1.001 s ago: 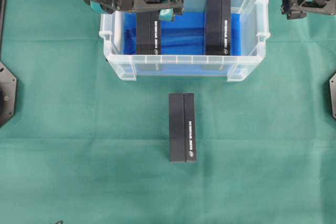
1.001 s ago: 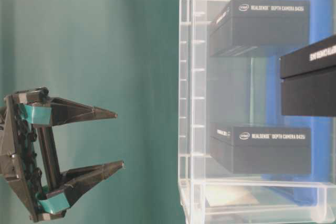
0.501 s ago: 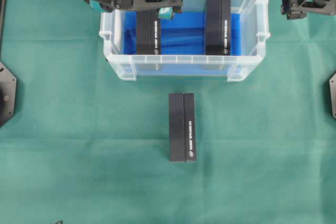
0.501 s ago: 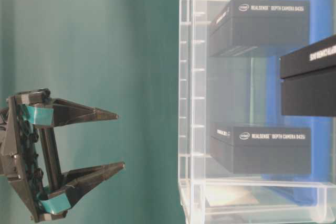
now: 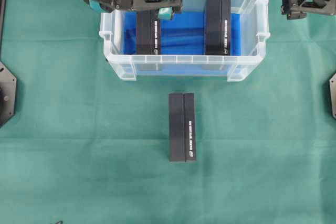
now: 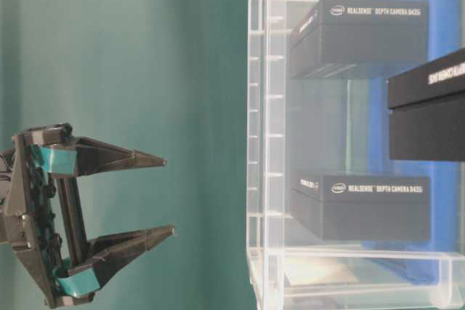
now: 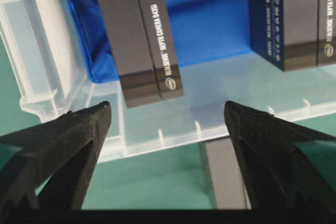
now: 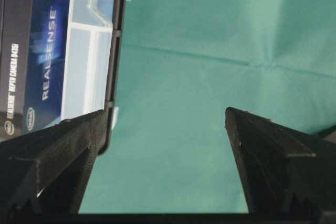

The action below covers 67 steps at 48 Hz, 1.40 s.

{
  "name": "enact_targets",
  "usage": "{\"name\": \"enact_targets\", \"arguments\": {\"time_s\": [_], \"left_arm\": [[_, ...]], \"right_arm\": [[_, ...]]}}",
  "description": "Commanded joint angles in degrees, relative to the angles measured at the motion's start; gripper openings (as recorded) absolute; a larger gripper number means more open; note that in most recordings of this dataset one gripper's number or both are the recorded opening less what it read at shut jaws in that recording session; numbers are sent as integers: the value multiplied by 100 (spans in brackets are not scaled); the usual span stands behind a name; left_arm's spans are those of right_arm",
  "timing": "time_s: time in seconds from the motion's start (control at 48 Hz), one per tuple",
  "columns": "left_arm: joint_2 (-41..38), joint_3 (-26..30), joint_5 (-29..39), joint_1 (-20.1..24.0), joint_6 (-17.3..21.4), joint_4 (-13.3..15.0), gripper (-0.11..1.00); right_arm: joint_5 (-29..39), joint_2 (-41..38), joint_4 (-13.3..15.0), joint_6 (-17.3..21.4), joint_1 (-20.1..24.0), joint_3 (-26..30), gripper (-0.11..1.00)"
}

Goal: Take out the box from the case.
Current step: 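Move the open left gripper over the left black box in the case, then lower the left gripper around the left black box and close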

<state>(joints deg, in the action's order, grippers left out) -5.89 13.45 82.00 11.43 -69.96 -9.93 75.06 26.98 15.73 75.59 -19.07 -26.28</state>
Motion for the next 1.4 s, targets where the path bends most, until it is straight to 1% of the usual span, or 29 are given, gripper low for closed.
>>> {"name": "enact_targets", "arguments": {"time_s": [0.0, 0.334, 0.417, 0.501, 0.584, 0.897, 1.084, 1.376], "left_arm": [[62, 44, -9, 18, -9, -35, 92], [9, -255, -167, 26, -26, -53, 92], [9, -378, -316, 26, -53, -132, 92], [26, -527, -475, 35, -185, -281, 92], [44, -650, -589, 53, -272, -360, 92], [-53, -1055, -844, 79, -422, -360, 92], [-158, -1283, -1116, 70, -545, -360, 92], [-343, -1485, -1389, 70, -624, -360, 92]], "right_arm": [[-26, 26, 26, -9, 0, 62, 91], [-79, 26, 26, -9, 0, 53, 91], [-79, 26, 26, -9, 0, 35, 91], [-79, 26, 26, -9, 0, 35, 91], [-79, 26, 26, -9, 0, 18, 91], [-220, 26, 26, -9, 0, -35, 91], [-308, 26, 26, -9, 0, -44, 91], [-413, 26, 26, -9, 35, -44, 91]]}}
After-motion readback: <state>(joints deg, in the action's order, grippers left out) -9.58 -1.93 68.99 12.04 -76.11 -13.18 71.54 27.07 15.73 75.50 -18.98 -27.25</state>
